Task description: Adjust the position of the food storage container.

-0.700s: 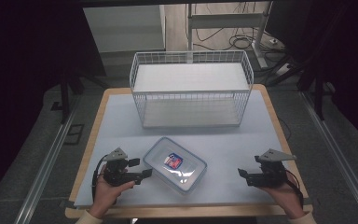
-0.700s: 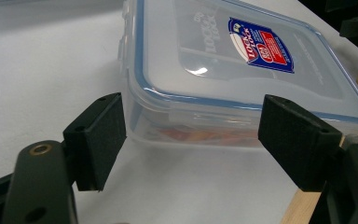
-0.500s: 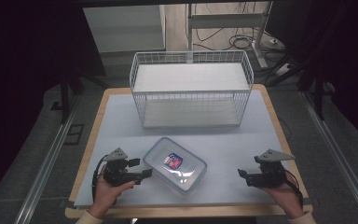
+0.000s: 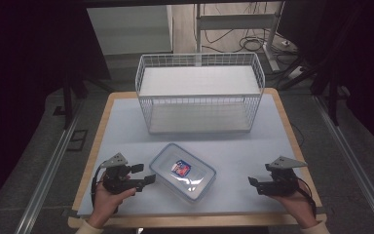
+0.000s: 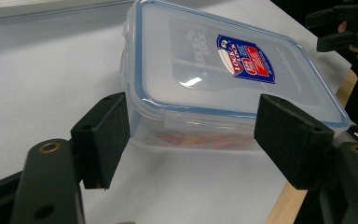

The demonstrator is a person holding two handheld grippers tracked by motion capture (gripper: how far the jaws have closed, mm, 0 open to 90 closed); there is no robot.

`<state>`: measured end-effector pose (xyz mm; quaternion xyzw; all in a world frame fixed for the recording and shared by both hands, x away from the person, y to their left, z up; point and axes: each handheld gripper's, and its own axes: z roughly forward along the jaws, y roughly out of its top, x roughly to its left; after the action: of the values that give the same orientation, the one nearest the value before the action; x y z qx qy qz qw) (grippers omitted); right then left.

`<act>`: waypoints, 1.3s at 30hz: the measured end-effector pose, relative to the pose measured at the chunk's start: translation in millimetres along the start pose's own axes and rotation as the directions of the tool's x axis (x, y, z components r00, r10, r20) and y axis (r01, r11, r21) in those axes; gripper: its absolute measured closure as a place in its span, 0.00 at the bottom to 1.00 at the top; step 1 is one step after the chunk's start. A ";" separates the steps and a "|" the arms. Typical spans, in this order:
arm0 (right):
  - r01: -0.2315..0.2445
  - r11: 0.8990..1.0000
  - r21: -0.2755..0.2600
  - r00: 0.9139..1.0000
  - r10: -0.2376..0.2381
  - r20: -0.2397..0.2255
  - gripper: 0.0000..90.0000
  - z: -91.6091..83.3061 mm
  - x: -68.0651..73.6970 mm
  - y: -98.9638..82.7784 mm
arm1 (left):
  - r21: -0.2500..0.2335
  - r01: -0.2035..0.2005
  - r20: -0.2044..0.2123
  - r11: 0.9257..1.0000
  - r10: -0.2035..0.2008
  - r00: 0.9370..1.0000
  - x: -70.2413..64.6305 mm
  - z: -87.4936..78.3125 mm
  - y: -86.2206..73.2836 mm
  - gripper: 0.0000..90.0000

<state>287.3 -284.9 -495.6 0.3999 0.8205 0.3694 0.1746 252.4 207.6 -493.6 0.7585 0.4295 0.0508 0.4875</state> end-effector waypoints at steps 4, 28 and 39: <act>-0.005 1.000 -0.003 1.000 0.005 0.000 0.18 -0.8 -1.2 -0.1 | -0.001 -0.020 0.028 1.000 0.020 0.999 -6.4 -5.3 2.3 0.44; -0.012 1.000 0.010 1.000 0.013 -0.013 0.19 3.2 0.3 -0.6 | 0.238 -0.303 0.283 0.923 0.233 0.930 -79.6 51.1 -6.0 1.00; -0.012 1.000 0.018 1.000 0.012 -0.011 0.19 4.7 -0.2 -1.6 | 0.278 -0.329 0.295 0.903 0.246 0.923 -93.5 78.0 -10.3 1.00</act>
<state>289.2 -283.6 -499.9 0.4044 0.8222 0.3654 0.1642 226.3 89.4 -510.3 0.8833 0.2487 -0.0453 0.3947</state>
